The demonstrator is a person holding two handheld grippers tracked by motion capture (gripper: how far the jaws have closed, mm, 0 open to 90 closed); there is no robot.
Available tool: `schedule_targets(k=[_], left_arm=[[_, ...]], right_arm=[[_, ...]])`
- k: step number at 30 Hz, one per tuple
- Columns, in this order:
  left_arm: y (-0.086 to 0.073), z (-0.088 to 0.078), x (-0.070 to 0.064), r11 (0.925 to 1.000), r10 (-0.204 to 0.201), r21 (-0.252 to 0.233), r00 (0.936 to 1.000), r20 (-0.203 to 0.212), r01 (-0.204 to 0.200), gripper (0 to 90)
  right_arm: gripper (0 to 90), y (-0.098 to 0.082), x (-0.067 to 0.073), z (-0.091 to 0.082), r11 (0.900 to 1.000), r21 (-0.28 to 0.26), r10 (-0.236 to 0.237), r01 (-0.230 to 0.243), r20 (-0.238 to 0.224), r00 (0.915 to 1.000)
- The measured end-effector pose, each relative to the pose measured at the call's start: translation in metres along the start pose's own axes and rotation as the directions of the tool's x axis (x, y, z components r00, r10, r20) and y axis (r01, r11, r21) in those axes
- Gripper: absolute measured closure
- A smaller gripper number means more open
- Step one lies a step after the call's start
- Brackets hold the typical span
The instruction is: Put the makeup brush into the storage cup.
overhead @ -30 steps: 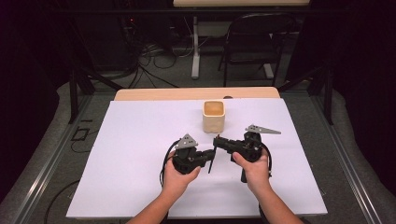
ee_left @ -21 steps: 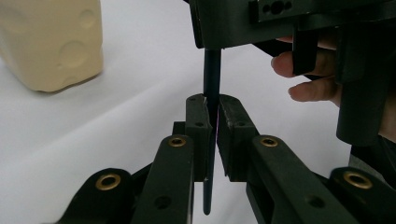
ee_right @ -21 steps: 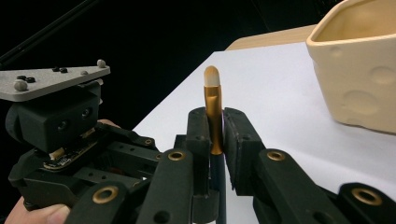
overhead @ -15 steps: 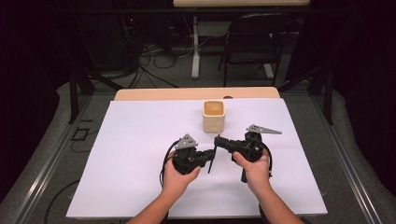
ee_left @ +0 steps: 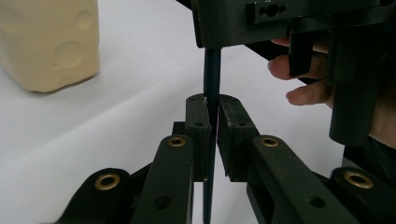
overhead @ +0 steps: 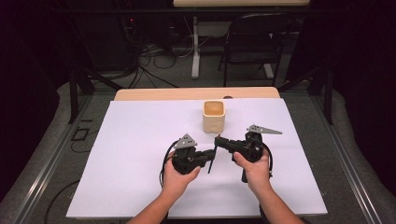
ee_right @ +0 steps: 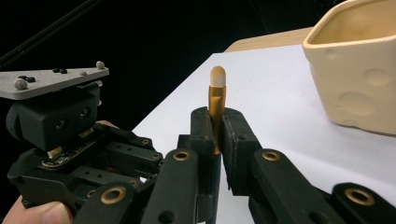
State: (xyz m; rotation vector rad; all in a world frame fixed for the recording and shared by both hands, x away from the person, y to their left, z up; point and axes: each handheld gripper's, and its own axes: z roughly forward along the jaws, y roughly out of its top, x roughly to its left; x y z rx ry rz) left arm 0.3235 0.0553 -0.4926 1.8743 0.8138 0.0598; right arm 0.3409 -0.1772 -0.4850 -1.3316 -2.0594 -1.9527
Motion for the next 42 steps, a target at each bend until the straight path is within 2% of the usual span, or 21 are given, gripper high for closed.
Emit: schedule_targets(k=[5, 10, 19, 23, 28, 31, 33, 37, 40, 42], left_arm=[[0.001, -0.002, 0.001, 1.0, -0.005, -0.001, 1.0, 0.001, 0.005, 76.9], [0.0, -0.004, 0.005, 0.9998, -0.015, -0.01, 0.9998, -0.009, 0.015, 65.3], [-0.004, -0.009, 0.015, 0.9996, -0.025, -0.012, 0.9975, -0.066, 0.024, 51.4], [-0.006, -0.011, 0.018, 0.9996, -0.017, -0.022, 0.9937, -0.111, 0.015, 46.5], [-0.008, -0.014, 0.023, 1.0, -0.002, -0.006, 0.9889, -0.148, 0.001, 43.6], [-0.009, -0.016, 0.025, 0.9995, 0.029, 0.017, 0.983, -0.181, -0.026, 41.2], [-0.009, -0.017, 0.027, 0.9993, 0.036, 0.013, 0.9793, -0.199, -0.034, 40.8], [-0.01, -0.021, 0.03, 0.9992, 0.038, 0.002, 0.9767, -0.211, -0.039, 40.2], [-0.01, -0.023, 0.033, 0.9989, 0.048, 0.011, 0.973, -0.226, -0.047, 40.2], [-0.011, -0.023, 0.035, 0.9987, 0.051, 0.016, 0.972, -0.23, -0.048, 40.1]], right_arm=[[83.8, 0.0, 0.0, -0.002, 1.0, -0.008, -0.022, 0.022, 0.016, 0.9996], [83.8, 0.001, -0.002, -0.005, 0.999, -0.018, -0.03, 0.03, 0.021, 0.9993], [83.8, 0.004, -0.002, -0.012, 0.995, -0.034, -0.09, 0.093, 0.068, 0.9936], [83.8, 0.004, -0.002, -0.014, 0.994, -0.036, -0.102, 0.105, 0.081, 0.9915], [83.8, 0.005, -0.002, -0.017, 0.992, -0.043, -0.119, 0.123, 0.088, 0.989], [83.8, 0.005, -0.002, -0.019, 0.99, -0.043, -0.129, 0.134, 0.101, 0.9865], [83.8, 0.006, -0.002, -0.02, 0.988, -0.051, -0.137, 0.143, 0.111, 0.9844], [83.8, 0.007, -0.001, -0.022, 0.983, -0.041, -0.171, 0.179, 0.143, 0.9748], [83.8, 0.008, 0.0, -0.021, 0.977, -0.058, -0.194, 0.204, 0.153, 0.9691], [83.8, 0.008, 0.001, -0.022, 0.976, -0.041, -0.203, 0.212, 0.166, 0.965]])
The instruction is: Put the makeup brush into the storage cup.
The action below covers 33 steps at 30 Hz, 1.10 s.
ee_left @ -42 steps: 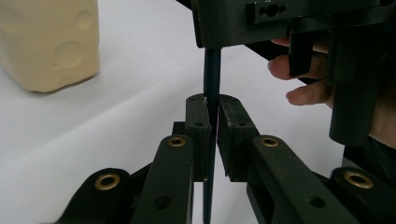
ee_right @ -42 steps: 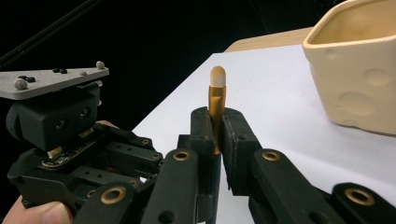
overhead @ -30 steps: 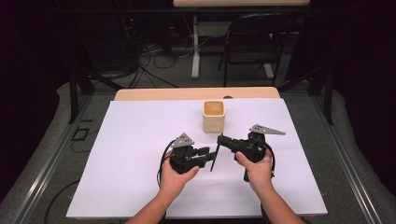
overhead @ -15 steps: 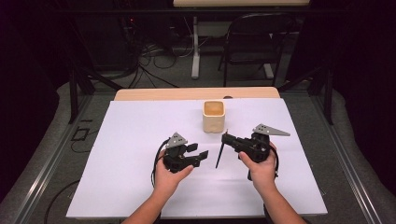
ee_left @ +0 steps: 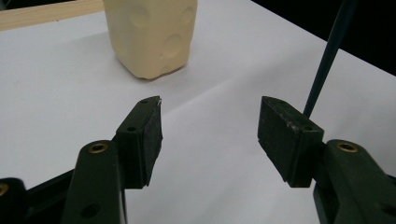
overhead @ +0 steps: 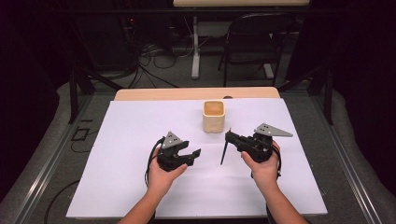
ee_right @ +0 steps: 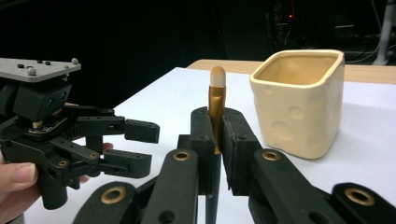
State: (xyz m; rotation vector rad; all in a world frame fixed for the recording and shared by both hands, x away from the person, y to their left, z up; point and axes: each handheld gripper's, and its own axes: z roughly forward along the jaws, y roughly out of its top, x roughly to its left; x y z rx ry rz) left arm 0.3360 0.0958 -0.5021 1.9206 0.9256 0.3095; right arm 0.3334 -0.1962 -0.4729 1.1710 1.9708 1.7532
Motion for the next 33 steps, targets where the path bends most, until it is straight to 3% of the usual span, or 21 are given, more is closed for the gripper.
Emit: schedule_targets(k=[10, 13, 17, 24, 33], left_arm=[[-0.002, 0.002, 0.007, 0.9994, -0.023, 0.026, 0.9997, 0.011, 0.023, 39.7], [-0.002, 0.002, 0.008, 0.999, -0.035, 0.028, 0.9993, 0.013, 0.034, 38.8], [-0.002, 0.001, 0.011, 0.9981, -0.057, 0.022, 0.9983, 0.012, 0.057, 37.7], [-0.002, -0.001, 0.015, 0.9981, -0.059, 0.019, 0.9983, -0.006, 0.059, 36.5], [-0.001, -0.003, 0.018, 0.9981, -0.06, 0.008, 0.9981, -0.016, 0.06, 36.1]], right_arm=[[83.8, 0.003, -0.001, -0.003, 0.999, -0.005, -0.039, 0.039, 0.04, 0.9984], [83.8, 0.005, -0.001, -0.004, 0.996, 0.006, -0.089, 0.089, 0.085, 0.9924], [83.8, 0.007, -0.005, -0.004, 0.996, -0.008, -0.088, 0.089, 0.092, 0.9919], [83.8, 0.012, -0.015, 0.001, 0.998, 0.002, -0.07, 0.071, 0.105, 0.992], [83.8, 0.026, -0.019, 0.014, 0.995, 0.028, -0.103, 0.1, 0.127, 0.9865]])
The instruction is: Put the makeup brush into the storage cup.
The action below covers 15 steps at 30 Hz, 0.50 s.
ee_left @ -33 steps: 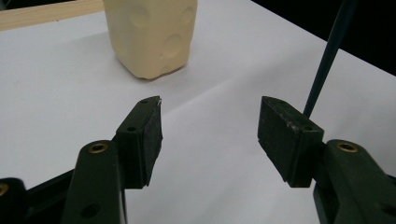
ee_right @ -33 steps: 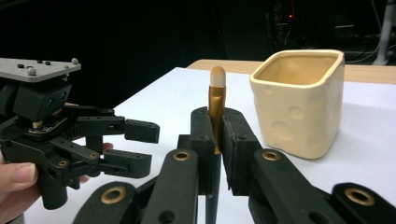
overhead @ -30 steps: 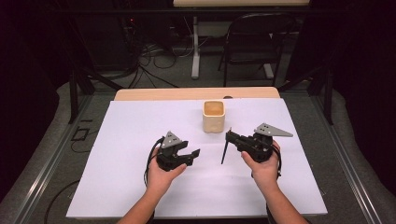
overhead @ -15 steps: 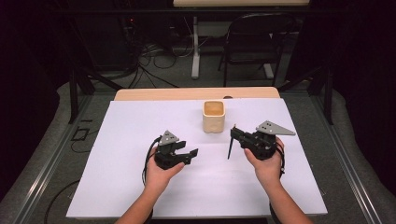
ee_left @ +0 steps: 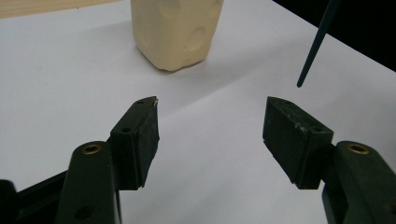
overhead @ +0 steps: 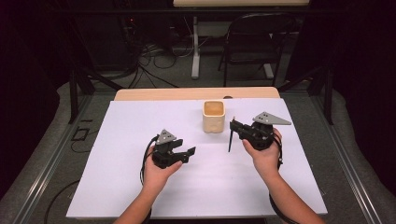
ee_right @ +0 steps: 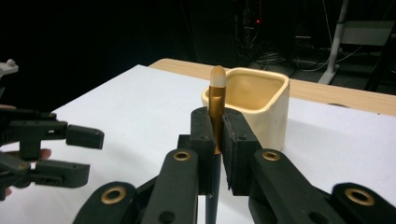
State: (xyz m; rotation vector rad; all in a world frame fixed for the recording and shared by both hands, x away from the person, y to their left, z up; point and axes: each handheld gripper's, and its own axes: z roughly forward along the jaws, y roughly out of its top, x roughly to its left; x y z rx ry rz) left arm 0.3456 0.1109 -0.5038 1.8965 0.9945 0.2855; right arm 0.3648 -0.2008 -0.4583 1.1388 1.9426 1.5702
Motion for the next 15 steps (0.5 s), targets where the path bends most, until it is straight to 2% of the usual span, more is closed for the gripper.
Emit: schedule_targets(k=[15], left_arm=[[0.001, -0.005, 0.003, 0.9999, -0.008, -0.01, 0.9999, -0.013, 0.008, 35.6]], right_arm=[[83.8, 0.028, -0.009, 0.018, 1.0, 0.013, -0.004, 0.003, 0.041, 0.9992]])
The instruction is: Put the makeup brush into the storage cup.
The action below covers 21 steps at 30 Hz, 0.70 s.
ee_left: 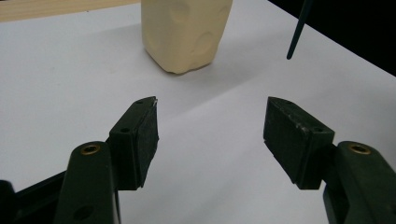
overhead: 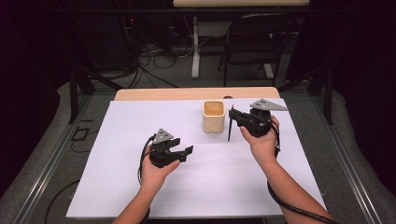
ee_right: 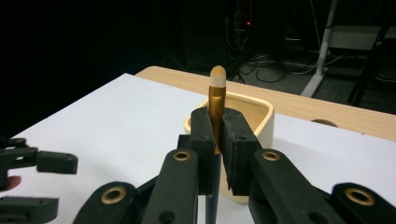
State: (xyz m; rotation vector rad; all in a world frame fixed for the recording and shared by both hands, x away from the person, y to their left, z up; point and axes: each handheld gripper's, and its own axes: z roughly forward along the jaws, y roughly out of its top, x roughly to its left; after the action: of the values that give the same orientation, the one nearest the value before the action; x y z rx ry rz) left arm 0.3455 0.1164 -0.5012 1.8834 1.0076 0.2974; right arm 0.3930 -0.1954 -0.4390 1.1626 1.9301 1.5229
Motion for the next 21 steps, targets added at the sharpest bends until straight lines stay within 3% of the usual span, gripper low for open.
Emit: schedule_targets(k=[21], left_arm=[[-0.003, -0.009, 0.004, 0.9998, -0.017, -0.009, 0.9996, -0.021, 0.017, 35.6]], right_arm=[[83.8, 0.02, -0.023, 0.034, 1.0, 0.013, -0.005, 0.004, 0.093, 0.9956]])
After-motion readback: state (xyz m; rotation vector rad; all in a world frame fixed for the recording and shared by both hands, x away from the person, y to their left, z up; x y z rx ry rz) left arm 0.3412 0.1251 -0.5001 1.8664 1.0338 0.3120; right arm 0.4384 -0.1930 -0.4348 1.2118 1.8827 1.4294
